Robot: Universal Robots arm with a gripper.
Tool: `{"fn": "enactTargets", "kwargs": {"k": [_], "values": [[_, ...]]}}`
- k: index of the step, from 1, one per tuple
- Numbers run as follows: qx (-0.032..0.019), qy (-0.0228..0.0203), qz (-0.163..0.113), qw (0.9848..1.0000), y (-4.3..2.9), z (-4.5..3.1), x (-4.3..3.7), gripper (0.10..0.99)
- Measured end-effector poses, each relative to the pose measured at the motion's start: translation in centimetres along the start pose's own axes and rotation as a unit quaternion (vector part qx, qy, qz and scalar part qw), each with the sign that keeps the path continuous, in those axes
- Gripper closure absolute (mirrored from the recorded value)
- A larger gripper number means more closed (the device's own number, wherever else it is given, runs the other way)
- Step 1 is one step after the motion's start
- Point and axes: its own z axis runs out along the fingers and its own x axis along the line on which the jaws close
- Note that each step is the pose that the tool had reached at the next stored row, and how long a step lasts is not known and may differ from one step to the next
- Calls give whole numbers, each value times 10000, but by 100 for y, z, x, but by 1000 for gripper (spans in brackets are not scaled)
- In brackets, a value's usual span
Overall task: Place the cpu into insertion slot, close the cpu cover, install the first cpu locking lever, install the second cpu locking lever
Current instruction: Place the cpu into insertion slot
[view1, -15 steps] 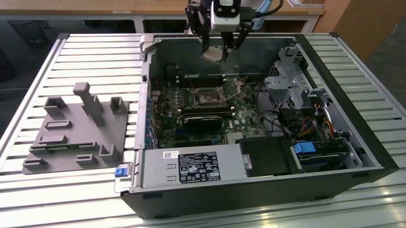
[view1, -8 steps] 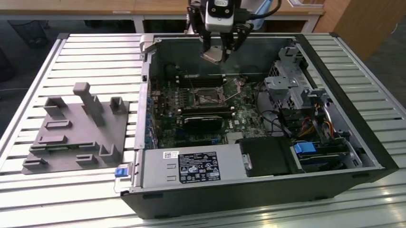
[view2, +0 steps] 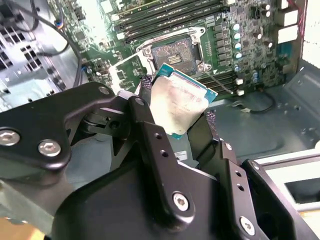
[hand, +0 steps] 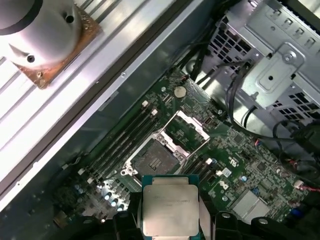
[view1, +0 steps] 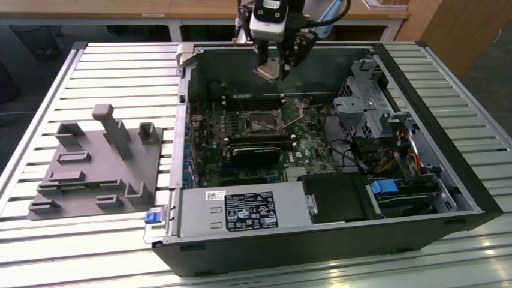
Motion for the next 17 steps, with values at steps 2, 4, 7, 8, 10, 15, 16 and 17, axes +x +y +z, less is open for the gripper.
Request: {"fn": "enactTargets", "kwargs": {"k": [2,4,7,8,10,15,16,17], "values": [[-3,-14,160,9999,0,4,0,549],[-6,-27,319,9995,0,8,0,549],[-11,-54,622,9980,-1,15,0,549],[-13,-61,705,9975,-2,17,0,549],[-16,-75,871,9962,-2,21,0,549],[-23,-109,1260,9920,-3,31,-1,549],[-25,-116,1343,9909,-3,33,-1,549],[-26,-122,1420,9898,-3,35,-1,549]]}}
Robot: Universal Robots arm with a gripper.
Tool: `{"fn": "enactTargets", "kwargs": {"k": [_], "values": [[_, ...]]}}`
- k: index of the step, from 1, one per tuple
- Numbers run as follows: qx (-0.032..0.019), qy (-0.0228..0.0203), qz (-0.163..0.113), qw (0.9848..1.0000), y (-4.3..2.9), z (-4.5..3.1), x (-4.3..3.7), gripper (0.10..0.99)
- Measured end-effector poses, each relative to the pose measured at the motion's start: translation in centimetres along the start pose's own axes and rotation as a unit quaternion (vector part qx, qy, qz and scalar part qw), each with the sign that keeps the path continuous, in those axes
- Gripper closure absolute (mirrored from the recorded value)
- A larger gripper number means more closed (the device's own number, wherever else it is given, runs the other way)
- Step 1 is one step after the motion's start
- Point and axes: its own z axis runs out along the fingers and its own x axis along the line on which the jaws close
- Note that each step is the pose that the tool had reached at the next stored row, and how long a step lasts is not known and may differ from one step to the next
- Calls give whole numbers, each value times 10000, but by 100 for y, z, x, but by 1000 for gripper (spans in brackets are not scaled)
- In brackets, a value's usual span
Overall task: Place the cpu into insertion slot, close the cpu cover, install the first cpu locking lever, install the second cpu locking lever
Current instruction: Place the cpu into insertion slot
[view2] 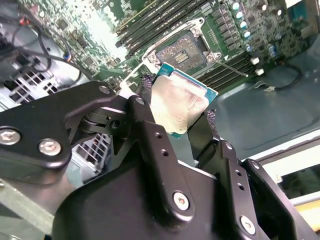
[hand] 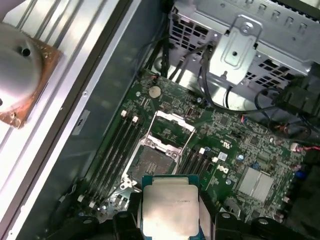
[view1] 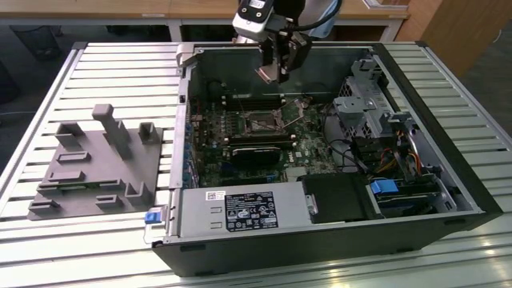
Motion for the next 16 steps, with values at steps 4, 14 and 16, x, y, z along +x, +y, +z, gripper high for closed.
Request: {"fn": "enactTargets", "kwargs": {"k": [4,14,16], "values": [[-5,-27,308,9995,-1,8,0,549],[-20,-101,1143,9934,-3,44,-1,549],[-22,-119,1300,9914,-5,64,-1,549]]}}
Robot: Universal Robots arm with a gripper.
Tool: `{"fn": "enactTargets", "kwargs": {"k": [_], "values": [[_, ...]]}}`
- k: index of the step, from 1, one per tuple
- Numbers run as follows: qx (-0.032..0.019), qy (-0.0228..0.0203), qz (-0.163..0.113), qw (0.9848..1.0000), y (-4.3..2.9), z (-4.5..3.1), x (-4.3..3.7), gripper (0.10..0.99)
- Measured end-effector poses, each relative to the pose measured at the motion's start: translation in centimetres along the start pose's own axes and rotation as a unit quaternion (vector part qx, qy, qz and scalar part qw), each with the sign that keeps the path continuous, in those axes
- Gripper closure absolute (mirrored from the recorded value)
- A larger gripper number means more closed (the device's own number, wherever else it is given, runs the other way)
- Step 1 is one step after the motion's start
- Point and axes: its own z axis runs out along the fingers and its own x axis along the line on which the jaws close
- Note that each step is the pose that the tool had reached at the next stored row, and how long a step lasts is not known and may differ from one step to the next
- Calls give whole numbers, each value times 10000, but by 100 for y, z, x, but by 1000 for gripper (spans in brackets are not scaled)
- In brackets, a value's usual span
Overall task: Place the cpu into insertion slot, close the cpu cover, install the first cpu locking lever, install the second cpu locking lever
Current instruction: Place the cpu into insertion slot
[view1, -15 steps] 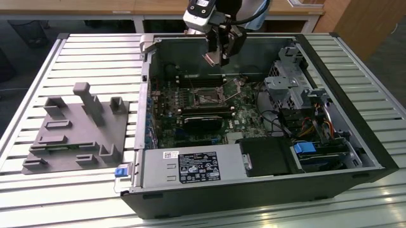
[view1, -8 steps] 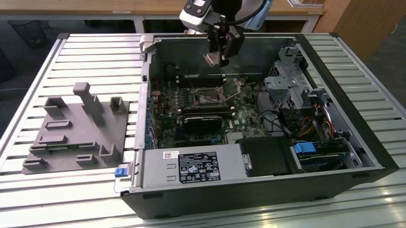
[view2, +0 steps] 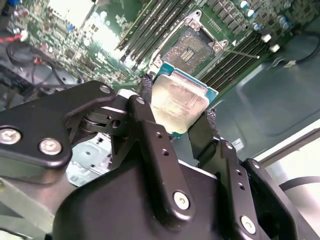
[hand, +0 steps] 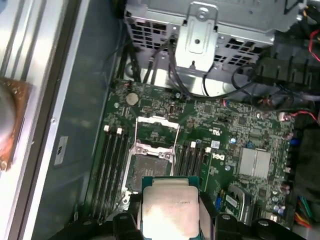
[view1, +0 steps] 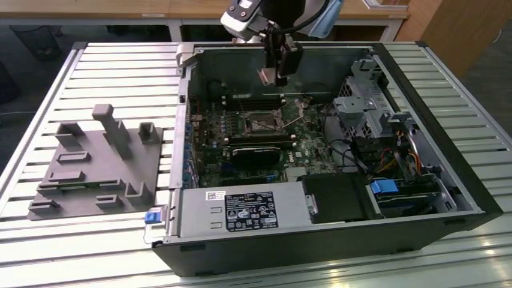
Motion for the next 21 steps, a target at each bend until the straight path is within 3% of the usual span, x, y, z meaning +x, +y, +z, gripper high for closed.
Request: {"fn": "enactTargets", "kwargs": {"k": [8,21], "values": [[-6,-47,553,9985,-6,74,0,549],[-6,-52,603,9982,-20,230,-2,549]]}}
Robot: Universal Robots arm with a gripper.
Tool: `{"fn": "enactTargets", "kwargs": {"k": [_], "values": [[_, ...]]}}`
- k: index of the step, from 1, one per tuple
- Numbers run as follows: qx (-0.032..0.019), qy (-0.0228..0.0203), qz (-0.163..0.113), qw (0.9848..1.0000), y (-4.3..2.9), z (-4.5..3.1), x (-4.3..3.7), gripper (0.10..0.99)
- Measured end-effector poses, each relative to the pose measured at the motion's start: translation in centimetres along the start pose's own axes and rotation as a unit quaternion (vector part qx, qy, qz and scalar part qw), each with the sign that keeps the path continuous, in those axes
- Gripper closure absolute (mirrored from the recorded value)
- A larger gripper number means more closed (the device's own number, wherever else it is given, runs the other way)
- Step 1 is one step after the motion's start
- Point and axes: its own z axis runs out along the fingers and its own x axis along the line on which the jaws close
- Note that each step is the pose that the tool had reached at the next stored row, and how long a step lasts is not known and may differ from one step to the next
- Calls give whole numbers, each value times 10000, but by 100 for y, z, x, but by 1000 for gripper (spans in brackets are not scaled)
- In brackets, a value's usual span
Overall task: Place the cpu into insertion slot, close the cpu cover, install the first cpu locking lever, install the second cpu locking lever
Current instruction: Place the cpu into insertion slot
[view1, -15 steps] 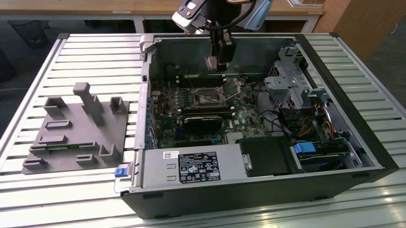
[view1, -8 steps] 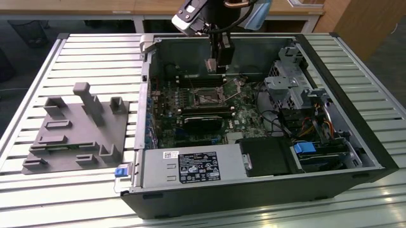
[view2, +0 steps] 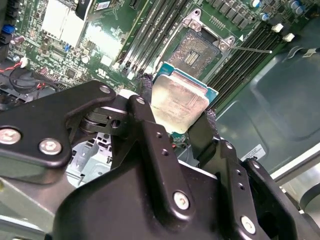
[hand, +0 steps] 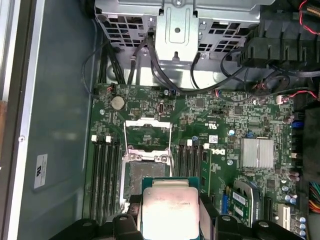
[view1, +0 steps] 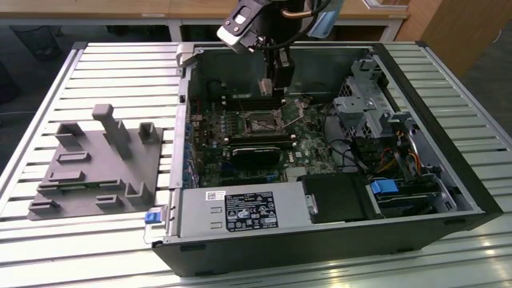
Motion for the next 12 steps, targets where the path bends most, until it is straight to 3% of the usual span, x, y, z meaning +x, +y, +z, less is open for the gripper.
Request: {"fn": "enactTargets", "kwargs": {"k": [12], "values": [[-2,0,0,10000,-7,82,-2,549]]}}
